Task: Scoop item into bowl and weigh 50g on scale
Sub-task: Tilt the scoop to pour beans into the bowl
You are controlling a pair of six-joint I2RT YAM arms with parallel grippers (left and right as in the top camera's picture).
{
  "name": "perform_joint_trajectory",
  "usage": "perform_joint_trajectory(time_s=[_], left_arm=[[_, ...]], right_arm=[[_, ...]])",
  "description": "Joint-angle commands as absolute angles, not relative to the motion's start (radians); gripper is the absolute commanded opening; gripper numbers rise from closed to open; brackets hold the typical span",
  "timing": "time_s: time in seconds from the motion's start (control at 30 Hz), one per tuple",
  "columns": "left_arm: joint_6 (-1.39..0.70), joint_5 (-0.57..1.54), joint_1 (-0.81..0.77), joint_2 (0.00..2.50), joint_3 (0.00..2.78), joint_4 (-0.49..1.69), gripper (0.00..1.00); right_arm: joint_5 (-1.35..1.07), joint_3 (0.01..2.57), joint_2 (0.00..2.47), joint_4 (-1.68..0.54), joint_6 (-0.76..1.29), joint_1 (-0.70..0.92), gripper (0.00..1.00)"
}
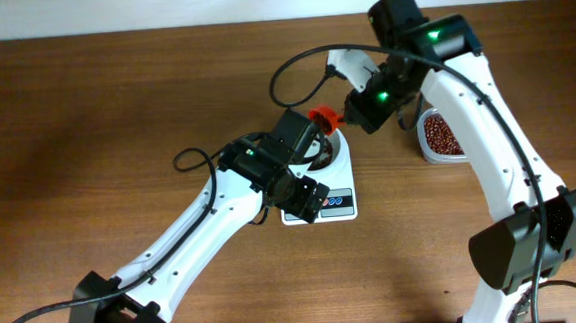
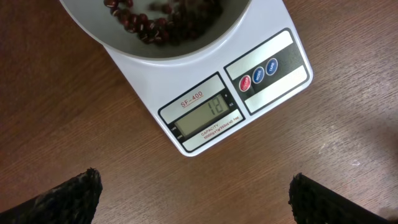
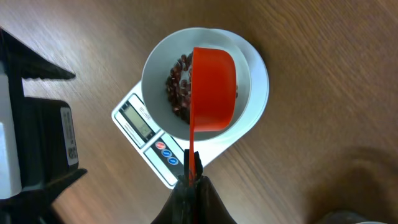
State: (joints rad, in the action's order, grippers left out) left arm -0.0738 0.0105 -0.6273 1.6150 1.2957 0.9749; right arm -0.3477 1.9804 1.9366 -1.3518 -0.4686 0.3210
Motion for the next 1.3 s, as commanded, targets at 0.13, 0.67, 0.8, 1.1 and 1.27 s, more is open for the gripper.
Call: perform_joint_trajectory(time_s=[0.13,0.67,0.8,1.1,1.27], left_arm=[[-0.062,0.003,-0.633,1.624,1.289,0.973,0.99],[-0.062,0.004,-0.633,1.624,1.289,0.973,0.99],[-0.062,0.003,-0.633,1.624,1.289,0.973,0.99],[-0.062,0.003,-0.633,1.624,1.289,0.973,0.99],[-0.062,0.003,-0.633,1.624,1.289,0.973,0.99]], right_arm=[[-0.266,2.009,1.934,-1.353,-0.525,0.371,0.04],[-0.279,2.009,1.928,-1.331,-0.609,0.408,0.04],[-0.239,2.009,1.926,-1.289,-0.582,0.415,0.04],[-0.198,2.009,1.924,-1.302,-0.630,0.441,0.04],[-0.216,2.009,1.923,-1.301,-0.619,0.448,0.04]])
